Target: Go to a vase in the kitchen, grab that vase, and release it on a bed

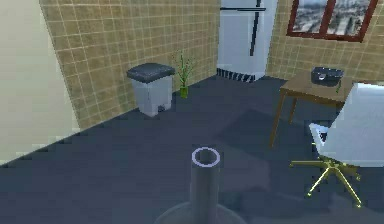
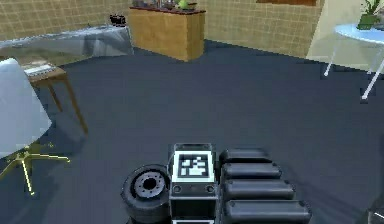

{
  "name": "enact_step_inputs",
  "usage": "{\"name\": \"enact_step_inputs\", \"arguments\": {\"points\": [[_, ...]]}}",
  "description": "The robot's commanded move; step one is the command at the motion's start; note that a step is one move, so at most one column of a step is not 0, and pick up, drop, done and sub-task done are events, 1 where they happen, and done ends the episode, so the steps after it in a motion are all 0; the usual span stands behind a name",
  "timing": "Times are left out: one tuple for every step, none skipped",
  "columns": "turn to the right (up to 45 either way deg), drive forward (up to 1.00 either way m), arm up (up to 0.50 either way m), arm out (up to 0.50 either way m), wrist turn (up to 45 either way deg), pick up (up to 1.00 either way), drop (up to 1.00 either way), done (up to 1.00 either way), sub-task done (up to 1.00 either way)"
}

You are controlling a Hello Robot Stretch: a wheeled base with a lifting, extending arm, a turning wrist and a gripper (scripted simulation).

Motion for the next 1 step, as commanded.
{"name": "enact_step_inputs", "arguments": {"points": [[15.0, 0.0, 0.0, 0.0, 0.0, 0.0, 0.0, 0.0, 0.0]]}}
